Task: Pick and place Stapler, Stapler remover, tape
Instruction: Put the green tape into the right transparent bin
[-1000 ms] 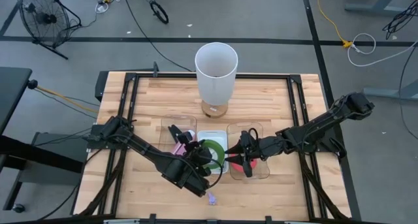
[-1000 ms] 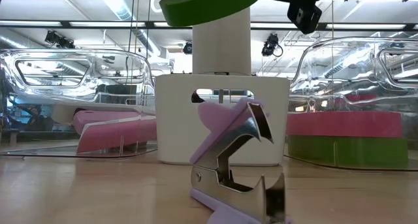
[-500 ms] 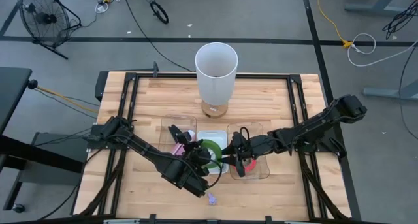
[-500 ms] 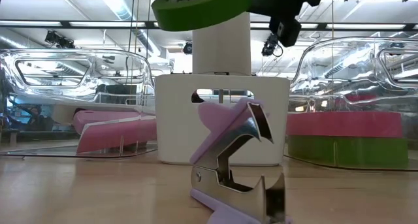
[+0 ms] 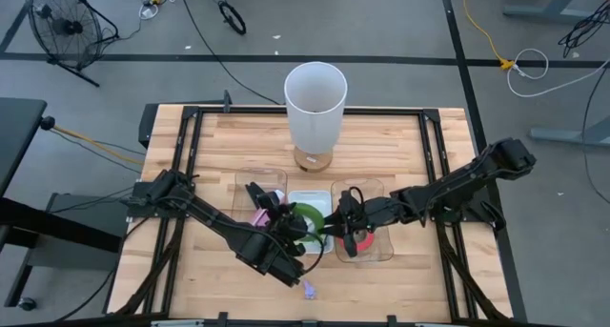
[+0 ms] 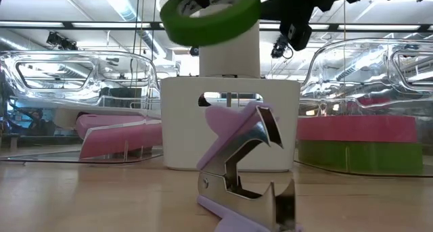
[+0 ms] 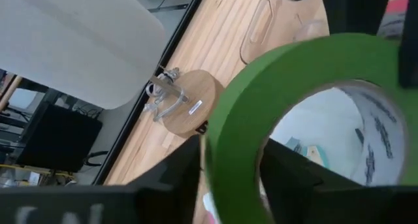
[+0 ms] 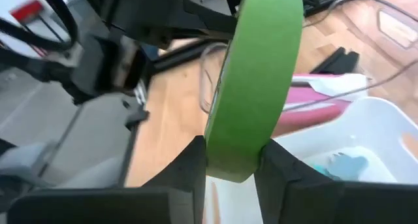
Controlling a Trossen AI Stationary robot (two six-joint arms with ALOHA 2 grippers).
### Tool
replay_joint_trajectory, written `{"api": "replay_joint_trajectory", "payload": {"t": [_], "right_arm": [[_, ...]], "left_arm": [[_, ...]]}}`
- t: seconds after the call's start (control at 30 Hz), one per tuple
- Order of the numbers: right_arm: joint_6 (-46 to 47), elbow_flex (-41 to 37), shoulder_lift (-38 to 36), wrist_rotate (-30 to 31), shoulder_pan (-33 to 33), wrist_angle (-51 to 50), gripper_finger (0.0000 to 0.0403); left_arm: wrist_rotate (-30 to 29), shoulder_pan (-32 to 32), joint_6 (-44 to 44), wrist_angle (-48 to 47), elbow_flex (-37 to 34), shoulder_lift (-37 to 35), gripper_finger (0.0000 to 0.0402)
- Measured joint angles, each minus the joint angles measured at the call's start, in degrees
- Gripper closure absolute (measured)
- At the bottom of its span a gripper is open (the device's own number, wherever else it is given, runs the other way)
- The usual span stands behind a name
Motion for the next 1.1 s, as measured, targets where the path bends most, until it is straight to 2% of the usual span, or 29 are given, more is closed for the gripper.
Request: {"api": "replay_joint_trajectory", "payload": {"t": [0.13,0.27,0.57,0.87,1.1], "right_arm": [[0.4,0.0,-1.5,0.0,0.0,-4.4,0.0315],[2.6,0.0,-3.6,-0.7,0.0,-9.2,0.0315],[11.0,0.0,-11.3,-4.3,1.1,-27.2,0.0315],[19.5,0.0,-23.3,-6.4,1.3,-41.4,0.0315],[28.0,-0.2,-23.8,-7.4,3.7,-49.3,0.0316]], "left_arm": [[1.7,-0.4,0.0,-2.5,0.0,0.0,0.0206],[2.4,-1.3,0.0,-6.1,0.1,0.0,0.0189],[4.3,-3.5,-4.3,-12.9,0.1,-0.1,0.0204],[4.4,-3.9,-5.3,-13.2,0.0,-0.1,0.0216],[4.7,-3.9,-5.1,-13.2,0.0,-0.1,0.0216]]}}
